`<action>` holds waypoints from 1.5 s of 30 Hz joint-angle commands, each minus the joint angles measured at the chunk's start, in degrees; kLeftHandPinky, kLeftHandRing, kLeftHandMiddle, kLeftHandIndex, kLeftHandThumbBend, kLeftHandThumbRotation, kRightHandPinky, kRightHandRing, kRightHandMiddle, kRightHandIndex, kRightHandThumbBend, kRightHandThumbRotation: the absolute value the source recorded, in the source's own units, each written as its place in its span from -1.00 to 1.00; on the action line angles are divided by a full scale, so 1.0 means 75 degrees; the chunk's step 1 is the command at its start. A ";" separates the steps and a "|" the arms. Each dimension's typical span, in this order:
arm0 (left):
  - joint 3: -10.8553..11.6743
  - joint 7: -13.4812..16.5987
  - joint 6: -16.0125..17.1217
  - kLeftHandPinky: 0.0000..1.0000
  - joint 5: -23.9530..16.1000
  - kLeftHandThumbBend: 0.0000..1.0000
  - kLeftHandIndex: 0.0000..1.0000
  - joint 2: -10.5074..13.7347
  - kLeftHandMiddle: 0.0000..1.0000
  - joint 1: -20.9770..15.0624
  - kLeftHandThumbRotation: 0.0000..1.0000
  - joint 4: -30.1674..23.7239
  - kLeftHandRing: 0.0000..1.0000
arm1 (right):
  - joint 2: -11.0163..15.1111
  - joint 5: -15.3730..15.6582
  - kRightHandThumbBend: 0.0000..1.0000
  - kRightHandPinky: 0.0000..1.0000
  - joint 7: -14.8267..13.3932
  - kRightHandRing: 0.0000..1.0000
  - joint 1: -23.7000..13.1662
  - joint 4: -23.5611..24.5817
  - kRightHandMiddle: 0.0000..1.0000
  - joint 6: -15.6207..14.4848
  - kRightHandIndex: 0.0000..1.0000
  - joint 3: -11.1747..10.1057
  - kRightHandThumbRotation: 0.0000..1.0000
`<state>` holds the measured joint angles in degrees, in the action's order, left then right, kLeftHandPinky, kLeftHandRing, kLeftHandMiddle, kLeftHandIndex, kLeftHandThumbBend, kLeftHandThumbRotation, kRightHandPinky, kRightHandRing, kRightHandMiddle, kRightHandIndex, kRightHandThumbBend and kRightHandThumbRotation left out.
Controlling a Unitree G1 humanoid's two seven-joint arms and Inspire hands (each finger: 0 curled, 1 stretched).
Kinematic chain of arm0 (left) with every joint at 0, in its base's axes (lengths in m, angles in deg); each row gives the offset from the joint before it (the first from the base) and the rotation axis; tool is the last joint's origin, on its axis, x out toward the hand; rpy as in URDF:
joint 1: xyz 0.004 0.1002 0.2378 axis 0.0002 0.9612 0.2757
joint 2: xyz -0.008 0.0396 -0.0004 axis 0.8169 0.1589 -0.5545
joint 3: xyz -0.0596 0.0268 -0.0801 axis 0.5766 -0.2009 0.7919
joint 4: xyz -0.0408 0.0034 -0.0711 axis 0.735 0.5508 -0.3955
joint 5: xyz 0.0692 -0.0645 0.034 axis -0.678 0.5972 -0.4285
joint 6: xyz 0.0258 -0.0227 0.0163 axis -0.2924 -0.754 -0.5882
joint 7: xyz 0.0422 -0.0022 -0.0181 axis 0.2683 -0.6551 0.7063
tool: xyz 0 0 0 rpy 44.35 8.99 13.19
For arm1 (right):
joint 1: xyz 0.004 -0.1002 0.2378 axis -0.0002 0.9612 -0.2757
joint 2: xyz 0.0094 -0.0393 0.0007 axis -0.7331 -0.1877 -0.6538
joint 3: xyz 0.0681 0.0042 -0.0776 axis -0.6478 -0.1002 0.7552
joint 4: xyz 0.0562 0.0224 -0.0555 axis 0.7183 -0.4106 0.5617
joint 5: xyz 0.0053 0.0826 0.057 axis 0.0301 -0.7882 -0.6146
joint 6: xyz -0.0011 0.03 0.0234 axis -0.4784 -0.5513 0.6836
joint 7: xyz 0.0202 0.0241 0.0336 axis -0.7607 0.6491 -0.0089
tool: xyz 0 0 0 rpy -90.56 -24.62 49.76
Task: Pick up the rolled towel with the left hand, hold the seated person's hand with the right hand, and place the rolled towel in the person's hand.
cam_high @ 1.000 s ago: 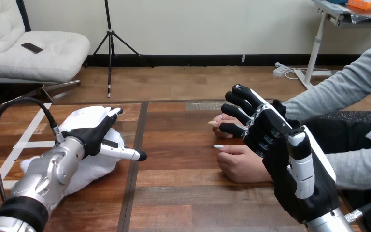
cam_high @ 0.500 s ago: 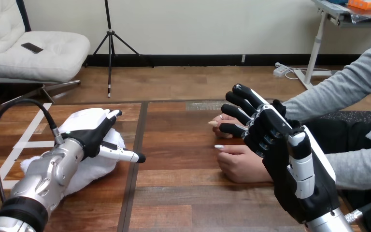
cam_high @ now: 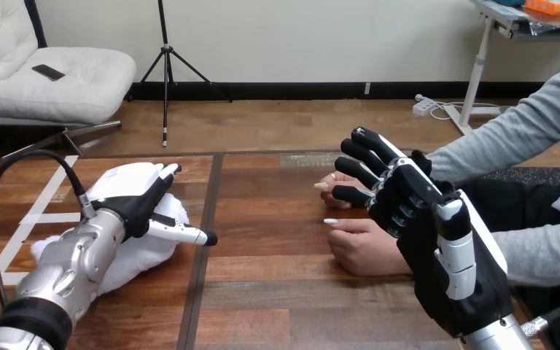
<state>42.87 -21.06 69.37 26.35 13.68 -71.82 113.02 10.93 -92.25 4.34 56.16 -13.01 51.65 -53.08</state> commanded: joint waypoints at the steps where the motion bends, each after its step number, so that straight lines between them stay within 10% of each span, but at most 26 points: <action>1: -0.0030 0.0153 0.0022 0.89 -0.0019 1.00 0.95 0.0141 1.00 -0.0577 0.33 0.0132 0.99 | 0.0043 -0.0123 0.68 0.66 -0.0009 0.82 -0.0201 0.0374 0.84 -0.0004 0.83 -0.0100 1.00; 45: -0.0106 0.0119 0.0014 0.81 -0.0066 1.00 0.88 0.0178 0.97 -0.0632 0.24 0.0599 0.91 | 0.0072 -0.0077 0.75 0.67 -0.0104 0.81 -0.0140 0.0671 0.82 -0.0126 0.83 -0.0111 1.00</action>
<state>42.87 -21.00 69.39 26.26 14.13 -71.87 116.91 11.01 -92.43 4.02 56.42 -11.88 50.55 -53.15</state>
